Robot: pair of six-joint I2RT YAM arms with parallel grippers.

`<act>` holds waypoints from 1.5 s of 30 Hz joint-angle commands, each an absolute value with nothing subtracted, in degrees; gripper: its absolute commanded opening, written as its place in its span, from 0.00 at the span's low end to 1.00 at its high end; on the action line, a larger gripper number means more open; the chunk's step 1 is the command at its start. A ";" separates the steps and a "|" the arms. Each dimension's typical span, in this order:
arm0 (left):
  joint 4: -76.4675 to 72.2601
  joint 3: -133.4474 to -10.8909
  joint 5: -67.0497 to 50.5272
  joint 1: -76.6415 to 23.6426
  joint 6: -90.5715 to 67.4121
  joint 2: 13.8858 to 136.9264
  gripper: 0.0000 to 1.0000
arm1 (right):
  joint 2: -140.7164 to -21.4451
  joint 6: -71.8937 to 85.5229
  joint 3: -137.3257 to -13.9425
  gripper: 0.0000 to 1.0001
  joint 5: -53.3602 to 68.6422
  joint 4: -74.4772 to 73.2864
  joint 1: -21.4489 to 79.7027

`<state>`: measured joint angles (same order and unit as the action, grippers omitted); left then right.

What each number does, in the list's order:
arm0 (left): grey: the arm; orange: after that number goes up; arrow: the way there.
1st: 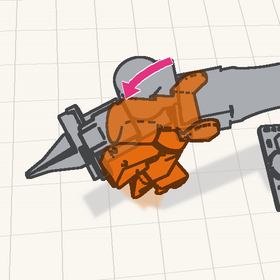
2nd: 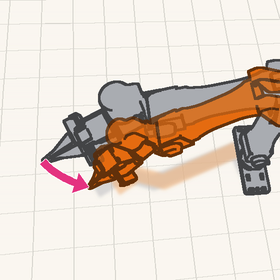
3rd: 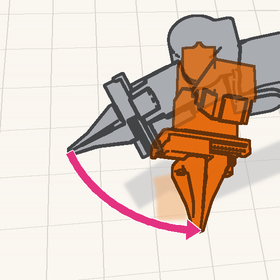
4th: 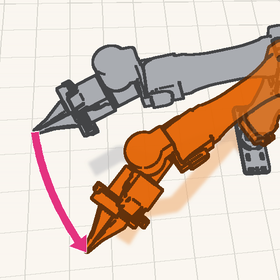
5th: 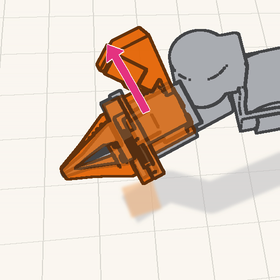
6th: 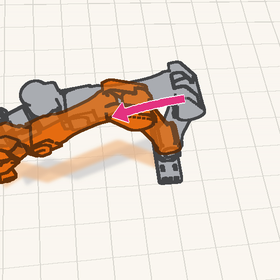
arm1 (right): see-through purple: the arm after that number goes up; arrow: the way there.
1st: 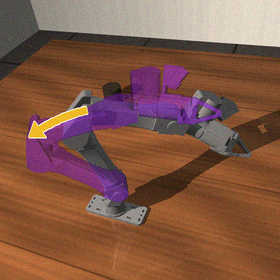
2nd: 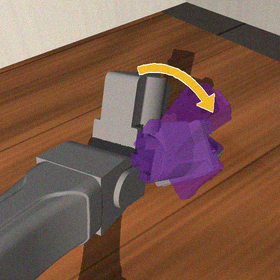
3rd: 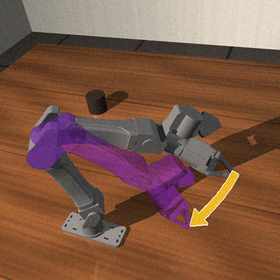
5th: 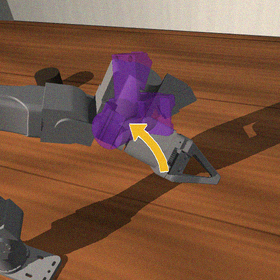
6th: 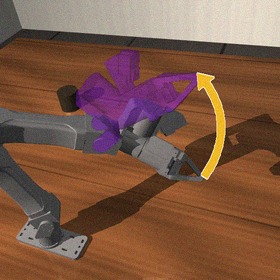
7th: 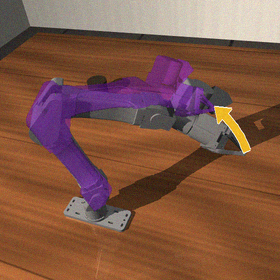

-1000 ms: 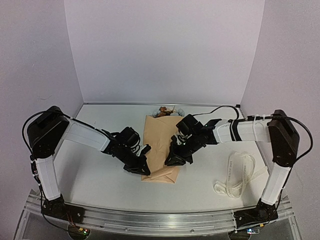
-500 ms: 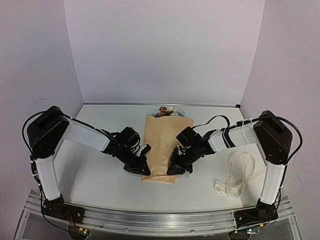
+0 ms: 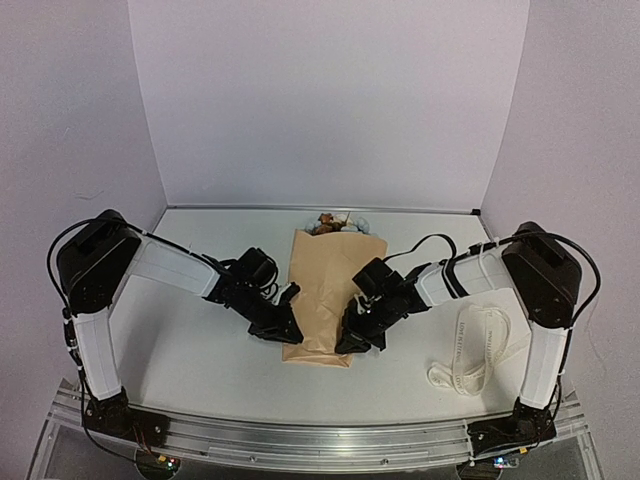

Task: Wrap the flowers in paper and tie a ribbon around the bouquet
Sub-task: Press the fold line on the folded wrapping paper.

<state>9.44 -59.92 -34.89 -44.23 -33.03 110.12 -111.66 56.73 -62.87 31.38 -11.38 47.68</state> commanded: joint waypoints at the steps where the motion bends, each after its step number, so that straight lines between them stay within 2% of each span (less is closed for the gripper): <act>1: 7.99 -64.38 -35.67 -42.20 -33.54 113.76 0.15 | -113.51 55.37 -63.01 0.03 31.46 -11.25 47.91; 9: 6.18 -67.38 -36.77 -36.34 -36.59 117.39 0.16 | -113.72 54.59 -62.47 0.03 32.09 -11.34 47.89; 20: 8.39 -78.90 -41.80 -30.15 -37.02 125.95 0.19 | -113.47 53.79 -61.44 0.03 32.77 -11.34 47.33; 30: 13.90 -96.41 -46.13 -24.45 -35.44 136.93 0.20 | -113.80 53.44 -60.56 0.02 33.80 -11.27 46.96; 38: 17.41 -117.99 -48.32 -22.41 -37.92 148.66 0.23 | -114.39 53.85 -60.90 0.02 34.42 -11.27 46.77; 45: 10.41 -127.48 -48.00 -20.21 -46.36 154.63 0.24 | -114.55 54.03 -60.93 0.02 34.64 -11.34 46.67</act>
<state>15.14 -122.33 -47.89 -21.54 -40.54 152.17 -112.53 54.11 -61.78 35.65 -8.79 46.68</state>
